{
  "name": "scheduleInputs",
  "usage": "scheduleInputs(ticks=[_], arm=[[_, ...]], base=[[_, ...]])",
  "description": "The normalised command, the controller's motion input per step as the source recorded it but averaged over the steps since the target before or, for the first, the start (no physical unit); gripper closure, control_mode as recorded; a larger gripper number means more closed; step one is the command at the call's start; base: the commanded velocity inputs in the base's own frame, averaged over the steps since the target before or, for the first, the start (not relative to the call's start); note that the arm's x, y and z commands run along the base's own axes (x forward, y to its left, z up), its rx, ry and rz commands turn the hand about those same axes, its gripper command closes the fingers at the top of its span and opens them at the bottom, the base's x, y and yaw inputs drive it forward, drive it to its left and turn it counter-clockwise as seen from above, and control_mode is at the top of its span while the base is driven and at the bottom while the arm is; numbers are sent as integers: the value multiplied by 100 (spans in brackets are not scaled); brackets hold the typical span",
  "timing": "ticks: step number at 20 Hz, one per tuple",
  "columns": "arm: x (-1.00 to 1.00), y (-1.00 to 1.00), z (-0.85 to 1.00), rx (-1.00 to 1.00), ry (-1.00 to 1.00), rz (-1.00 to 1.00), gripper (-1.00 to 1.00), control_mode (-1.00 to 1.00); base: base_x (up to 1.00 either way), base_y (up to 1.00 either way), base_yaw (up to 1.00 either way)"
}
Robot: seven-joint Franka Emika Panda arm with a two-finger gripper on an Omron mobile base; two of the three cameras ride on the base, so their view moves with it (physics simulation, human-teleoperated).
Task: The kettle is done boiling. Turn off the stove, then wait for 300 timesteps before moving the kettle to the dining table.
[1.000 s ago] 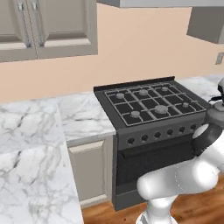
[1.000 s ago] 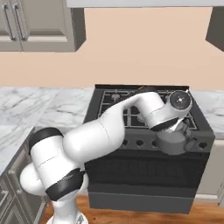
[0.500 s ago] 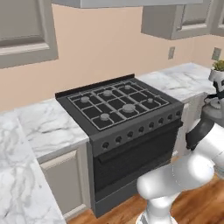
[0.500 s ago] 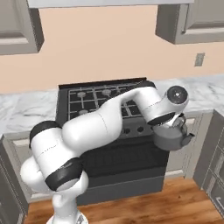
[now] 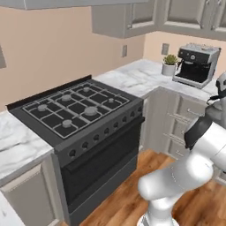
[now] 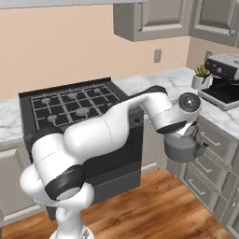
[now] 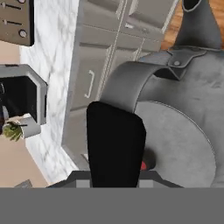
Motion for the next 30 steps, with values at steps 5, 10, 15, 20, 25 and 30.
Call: scheduleInputs(ticks=[5, 10, 15, 20, 25, 30], arm=[[0, 0, 0, 0, 0, 0, 100, 100], [0, 0, 0, 0, 0, 0, 100, 100], [0, 0, 0, 0, 0, 0, 100, 100], [0, 0, 0, 0, 0, 0, 100, 100], [0, 0, 0, 0, 0, 0, 100, 100], [0, 0, 0, 0, 0, 0, 100, 100]], base=[[0, 0, -51], [0, 0, -51], [0, 0, -51], [0, 0, -51], [0, 0, -50], [0, 0, -50]])
